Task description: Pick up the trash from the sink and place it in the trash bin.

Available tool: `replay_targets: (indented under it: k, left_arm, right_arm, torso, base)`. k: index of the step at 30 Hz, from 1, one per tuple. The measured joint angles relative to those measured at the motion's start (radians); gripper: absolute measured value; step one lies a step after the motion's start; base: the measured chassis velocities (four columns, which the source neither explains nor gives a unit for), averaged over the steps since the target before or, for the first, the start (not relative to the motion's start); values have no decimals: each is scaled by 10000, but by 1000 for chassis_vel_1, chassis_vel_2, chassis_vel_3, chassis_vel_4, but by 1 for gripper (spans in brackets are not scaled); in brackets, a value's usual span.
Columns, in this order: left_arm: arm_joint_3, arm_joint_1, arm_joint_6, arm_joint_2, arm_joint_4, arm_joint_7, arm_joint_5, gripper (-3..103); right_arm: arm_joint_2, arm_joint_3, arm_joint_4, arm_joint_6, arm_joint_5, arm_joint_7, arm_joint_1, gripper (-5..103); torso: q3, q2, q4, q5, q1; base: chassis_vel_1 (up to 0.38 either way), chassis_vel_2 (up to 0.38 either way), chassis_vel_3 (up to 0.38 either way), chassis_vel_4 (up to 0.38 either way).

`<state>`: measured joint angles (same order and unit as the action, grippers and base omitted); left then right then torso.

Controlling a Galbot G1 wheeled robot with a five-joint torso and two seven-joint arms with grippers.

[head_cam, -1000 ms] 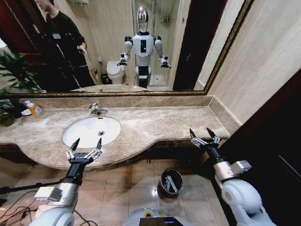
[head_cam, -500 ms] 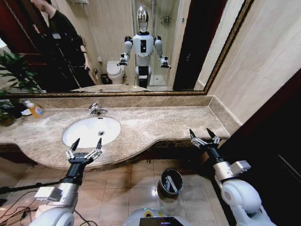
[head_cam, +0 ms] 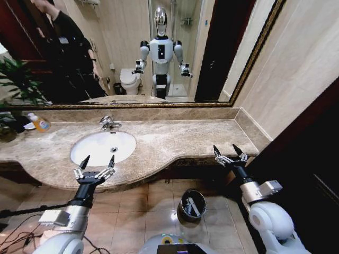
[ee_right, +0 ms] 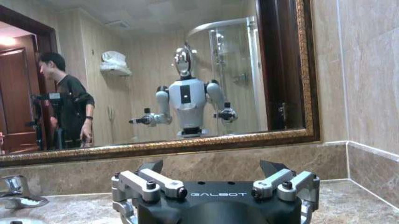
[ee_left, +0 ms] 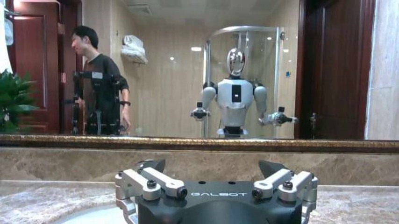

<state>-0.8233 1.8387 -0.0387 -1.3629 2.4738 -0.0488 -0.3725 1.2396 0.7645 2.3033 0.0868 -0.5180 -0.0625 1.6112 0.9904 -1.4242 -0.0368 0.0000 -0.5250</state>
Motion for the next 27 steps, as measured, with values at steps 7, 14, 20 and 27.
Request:
replay_targets:
  k: [7,14,20,27]
  left_arm:
    - [0,0,0,0,0,0,0,100]
    - [0,0,0,0,0,0,0,100]
    - [0,0,0,0,0,0,0,100]
    - [0,0,0,0,0,0,0,100]
  right_arm:
    - [0,0,-5,-2,1,0,0,100]
    - [0,0,-6,-2,1,0,0,100]
    - [0,-1,-6,-2,1,0,0,100]
    - [0,-1,-6,-2,1,-1,0,100]
  torso:
    - [0,0,0,0,0]
    - [0,0,0,0,0]
    - [0,0,0,0,0]
    - [0,0,0,0,0]
  base:
    - [0,0,0,0]
    - [0,0,0,0]
    - [0,0,0,0]
    - [0,0,0,0]
